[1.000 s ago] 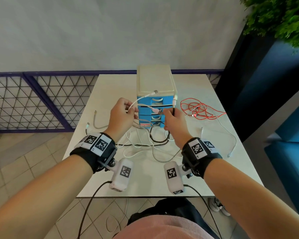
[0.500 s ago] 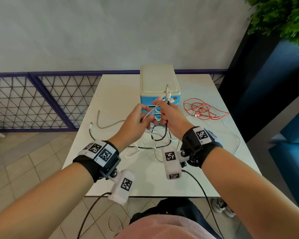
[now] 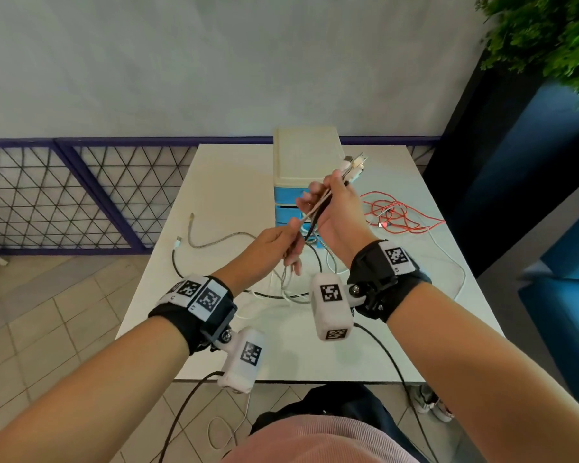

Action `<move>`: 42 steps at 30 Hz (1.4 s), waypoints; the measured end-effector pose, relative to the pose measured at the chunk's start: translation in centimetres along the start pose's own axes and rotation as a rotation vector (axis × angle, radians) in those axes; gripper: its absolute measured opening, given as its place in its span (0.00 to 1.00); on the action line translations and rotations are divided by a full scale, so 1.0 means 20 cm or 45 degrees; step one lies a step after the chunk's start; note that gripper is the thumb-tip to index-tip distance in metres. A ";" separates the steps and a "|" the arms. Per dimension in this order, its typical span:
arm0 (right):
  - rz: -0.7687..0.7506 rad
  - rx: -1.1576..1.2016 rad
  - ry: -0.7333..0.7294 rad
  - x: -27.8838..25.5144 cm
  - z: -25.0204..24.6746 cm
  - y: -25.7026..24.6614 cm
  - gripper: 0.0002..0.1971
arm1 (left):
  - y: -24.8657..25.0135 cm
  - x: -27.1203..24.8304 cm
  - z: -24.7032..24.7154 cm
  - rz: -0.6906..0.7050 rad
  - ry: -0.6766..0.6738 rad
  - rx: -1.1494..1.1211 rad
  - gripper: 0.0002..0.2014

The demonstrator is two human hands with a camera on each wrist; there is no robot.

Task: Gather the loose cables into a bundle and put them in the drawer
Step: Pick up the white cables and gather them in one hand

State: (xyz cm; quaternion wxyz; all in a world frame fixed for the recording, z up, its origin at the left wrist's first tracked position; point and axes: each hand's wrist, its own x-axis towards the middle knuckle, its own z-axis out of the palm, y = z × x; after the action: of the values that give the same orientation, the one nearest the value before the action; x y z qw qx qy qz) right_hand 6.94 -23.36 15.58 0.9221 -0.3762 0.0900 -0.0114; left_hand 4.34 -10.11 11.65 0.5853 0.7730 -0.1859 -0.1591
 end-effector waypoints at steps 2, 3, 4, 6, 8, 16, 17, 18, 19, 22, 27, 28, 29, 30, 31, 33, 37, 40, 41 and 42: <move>-0.014 -0.016 0.045 0.02 0.00 -0.06 0.18 | -0.05 -0.03 -0.02 -0.059 -0.112 0.048 0.26; -0.021 -0.041 0.051 0.03 -0.01 -0.08 0.18 | -0.10 -0.04 -0.03 -0.092 -0.150 0.135 0.25; -0.018 -0.074 0.048 0.04 -0.01 -0.10 0.18 | -0.13 -0.06 -0.04 -0.119 -0.157 0.241 0.23; 0.004 -0.125 0.046 0.04 -0.02 -0.10 0.18 | -0.18 -0.06 -0.06 -0.146 -0.126 0.419 0.19; 0.020 -0.183 0.064 0.03 -0.03 -0.08 0.16 | -0.21 -0.05 -0.08 -0.131 -0.134 0.577 0.13; 0.051 -0.267 0.027 -0.07 -0.04 0.14 0.12 | -0.06 -0.03 0.00 -0.039 -0.112 0.308 0.25; 0.066 -0.211 0.036 -0.07 -0.03 0.14 0.13 | -0.06 -0.02 0.01 -0.040 -0.143 0.272 0.18; 0.074 -0.165 0.039 -0.07 -0.03 0.14 0.14 | -0.05 -0.03 0.01 -0.036 -0.151 0.244 0.12; 0.074 -0.146 0.039 -0.07 -0.03 0.12 0.14 | -0.06 -0.02 0.01 -0.039 -0.141 0.207 0.09; 0.041 -0.225 0.055 -0.05 -0.04 0.07 0.13 | -0.08 -0.02 0.00 -0.091 -0.164 0.193 0.14; -0.054 -0.339 0.101 -0.01 -0.09 -0.04 0.13 | -0.20 -0.04 -0.08 -0.218 -0.203 0.760 0.12; -0.069 -0.381 0.098 -0.01 -0.10 -0.06 0.13 | -0.24 -0.04 -0.12 -0.239 -0.205 0.850 0.12; -0.083 -0.423 0.093 -0.01 -0.12 -0.07 0.13 | -0.27 -0.04 -0.16 -0.261 -0.222 0.925 0.13; -0.098 -0.467 0.083 -0.01 -0.15 -0.08 0.13 | -0.30 -0.03 -0.19 -0.293 -0.255 1.005 0.14; -0.113 -0.519 0.069 -0.01 -0.17 -0.08 0.12 | -0.33 -0.03 -0.23 -0.315 -0.287 1.101 0.15; -0.148 -0.624 0.031 -0.01 -0.22 -0.09 0.12 | -0.38 -0.03 -0.30 -0.326 -0.321 1.299 0.14; -0.175 -0.692 0.003 -0.01 -0.32 -0.11 0.11 | -0.43 -0.04 -0.44 -0.419 -0.353 1.604 0.13; -0.162 -0.710 0.030 -0.01 -0.38 -0.13 0.10 | -0.42 -0.03 -0.53 -0.559 -0.276 1.859 0.18; -0.156 -0.743 0.027 -0.01 -0.40 -0.12 0.10 | -0.40 -0.02 -0.55 -0.617 -0.211 1.900 0.18; -0.152 -0.797 0.019 -0.02 -0.41 -0.12 0.10 | -0.36 0.00 -0.56 -0.651 -0.134 1.931 0.17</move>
State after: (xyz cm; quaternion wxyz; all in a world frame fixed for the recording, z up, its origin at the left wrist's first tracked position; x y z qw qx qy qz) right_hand 5.29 -30.59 11.57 0.7585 -0.6463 0.0737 -0.0402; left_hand 10.26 1.15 7.67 -0.1638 0.9703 -0.0877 -0.1547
